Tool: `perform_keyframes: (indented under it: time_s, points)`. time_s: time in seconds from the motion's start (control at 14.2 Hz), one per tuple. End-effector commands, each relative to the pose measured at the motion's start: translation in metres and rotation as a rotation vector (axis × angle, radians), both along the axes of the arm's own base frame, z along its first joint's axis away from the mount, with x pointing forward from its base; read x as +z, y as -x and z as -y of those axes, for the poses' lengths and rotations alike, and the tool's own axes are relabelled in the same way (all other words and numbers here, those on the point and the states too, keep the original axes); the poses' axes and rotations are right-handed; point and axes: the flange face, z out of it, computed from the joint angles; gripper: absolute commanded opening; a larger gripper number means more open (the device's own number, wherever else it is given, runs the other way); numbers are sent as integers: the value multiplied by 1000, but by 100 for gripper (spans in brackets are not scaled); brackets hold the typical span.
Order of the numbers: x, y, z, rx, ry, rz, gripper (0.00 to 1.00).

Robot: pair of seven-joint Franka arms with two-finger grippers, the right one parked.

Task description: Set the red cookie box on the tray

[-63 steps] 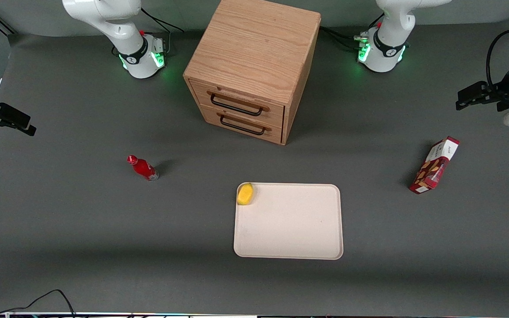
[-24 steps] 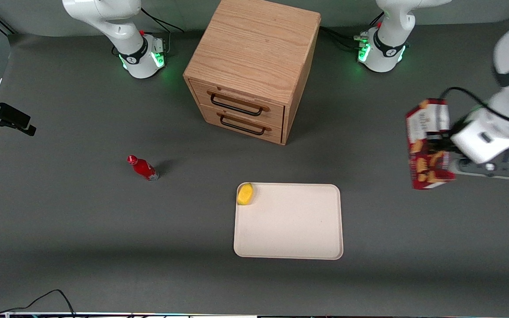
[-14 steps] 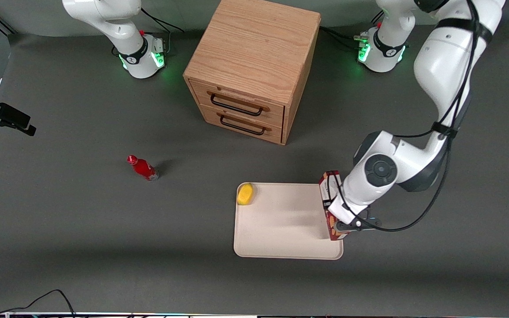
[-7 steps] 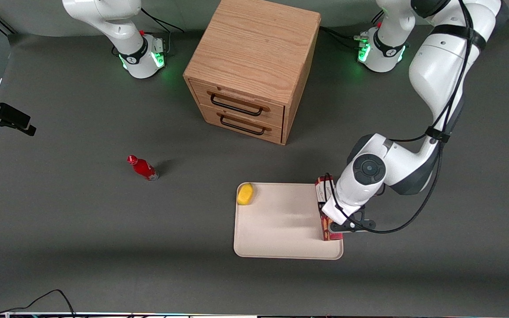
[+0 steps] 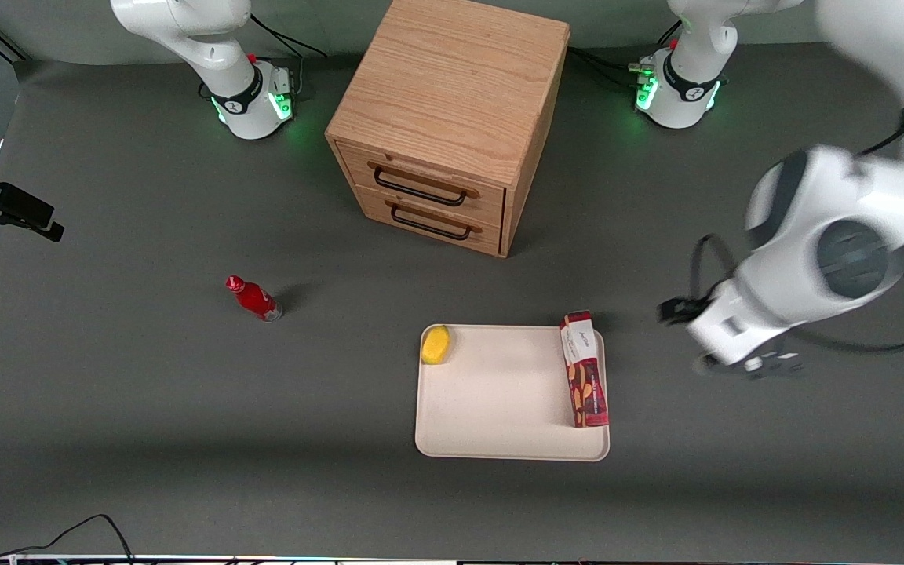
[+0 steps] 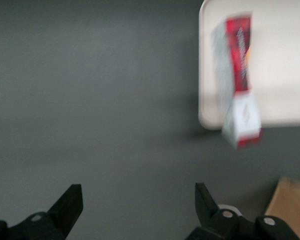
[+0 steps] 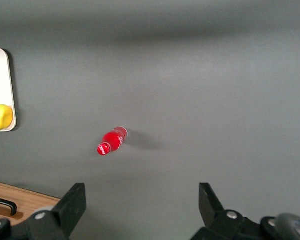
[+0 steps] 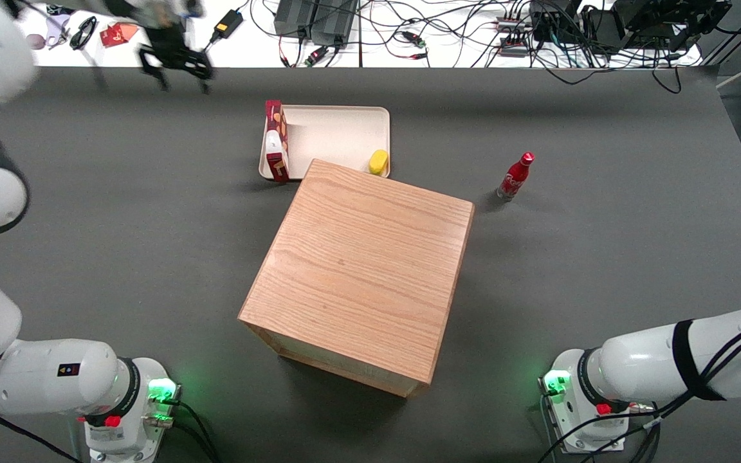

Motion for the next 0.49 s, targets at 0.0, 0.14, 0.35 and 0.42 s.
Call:
perform_keyframes:
  time_s: [0.0,0.14,0.35,0.42]
  points:
    - [57,70,-58,-91,14,-43,100]
    - [82,109,-92,-95,48,-28,100]
    - [102,126,-98,-101,51,-34,100]
    - [109,124,-97,-105,52,-37,100]
